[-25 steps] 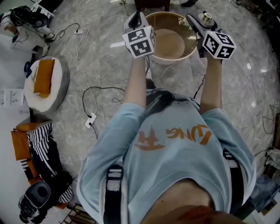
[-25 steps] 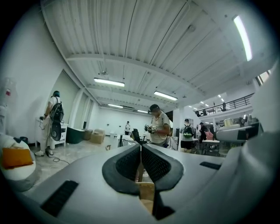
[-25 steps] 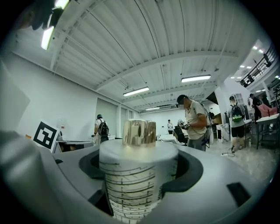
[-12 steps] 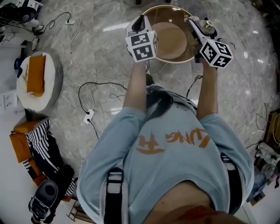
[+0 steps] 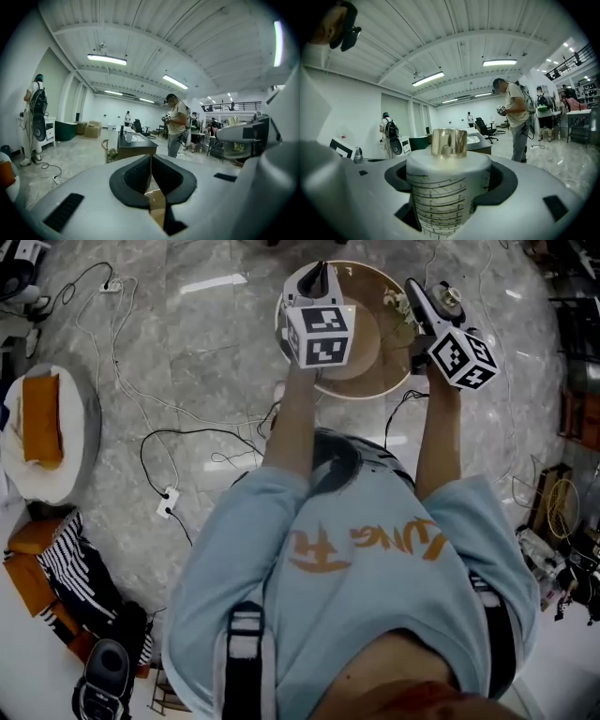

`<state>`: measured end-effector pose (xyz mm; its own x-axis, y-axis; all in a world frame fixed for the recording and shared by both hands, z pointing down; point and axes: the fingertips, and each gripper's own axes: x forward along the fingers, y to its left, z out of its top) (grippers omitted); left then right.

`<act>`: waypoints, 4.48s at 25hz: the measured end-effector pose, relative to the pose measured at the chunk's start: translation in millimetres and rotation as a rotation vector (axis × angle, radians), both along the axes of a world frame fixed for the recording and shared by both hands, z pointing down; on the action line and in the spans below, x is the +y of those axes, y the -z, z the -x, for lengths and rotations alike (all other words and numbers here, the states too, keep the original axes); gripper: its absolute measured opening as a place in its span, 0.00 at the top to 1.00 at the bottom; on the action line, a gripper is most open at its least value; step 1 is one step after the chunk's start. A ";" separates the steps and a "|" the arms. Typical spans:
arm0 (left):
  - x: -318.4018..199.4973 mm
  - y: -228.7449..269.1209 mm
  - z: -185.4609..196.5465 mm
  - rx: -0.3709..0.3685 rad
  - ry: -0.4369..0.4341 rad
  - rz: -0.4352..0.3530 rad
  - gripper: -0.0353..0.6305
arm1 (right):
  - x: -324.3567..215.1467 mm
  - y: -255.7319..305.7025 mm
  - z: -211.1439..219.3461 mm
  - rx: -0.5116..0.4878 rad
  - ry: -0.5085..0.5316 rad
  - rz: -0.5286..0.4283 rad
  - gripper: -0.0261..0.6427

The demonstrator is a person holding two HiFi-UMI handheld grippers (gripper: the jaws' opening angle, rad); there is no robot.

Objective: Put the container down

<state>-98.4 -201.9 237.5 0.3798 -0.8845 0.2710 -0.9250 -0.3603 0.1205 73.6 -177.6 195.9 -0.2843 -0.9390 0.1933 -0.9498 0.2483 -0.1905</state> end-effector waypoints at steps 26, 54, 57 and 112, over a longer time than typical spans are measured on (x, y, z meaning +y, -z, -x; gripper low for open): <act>-30.7 -109.5 -64.3 -0.004 -0.120 0.265 0.90 | -8.3 -94.4 -43.3 0.004 -0.133 0.233 0.42; 36.6 -350.6 -97.0 -0.186 -0.166 0.488 0.90 | 49.7 -387.7 -35.0 0.004 0.101 0.531 0.42; 33.6 -371.6 -103.8 -0.185 -0.179 0.486 0.90 | 51.4 -412.8 -38.1 0.011 0.104 0.544 0.42; -166.5 -476.1 -111.8 -0.140 -0.124 0.466 0.90 | -188.9 -537.7 -47.2 0.253 0.192 0.309 0.42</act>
<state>13.4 -368.3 713.6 0.4065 -0.6073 0.6826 -0.8973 -0.4062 0.1729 120.9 -366.5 733.7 -0.3556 -0.7610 0.5426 -0.9182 0.3929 -0.0508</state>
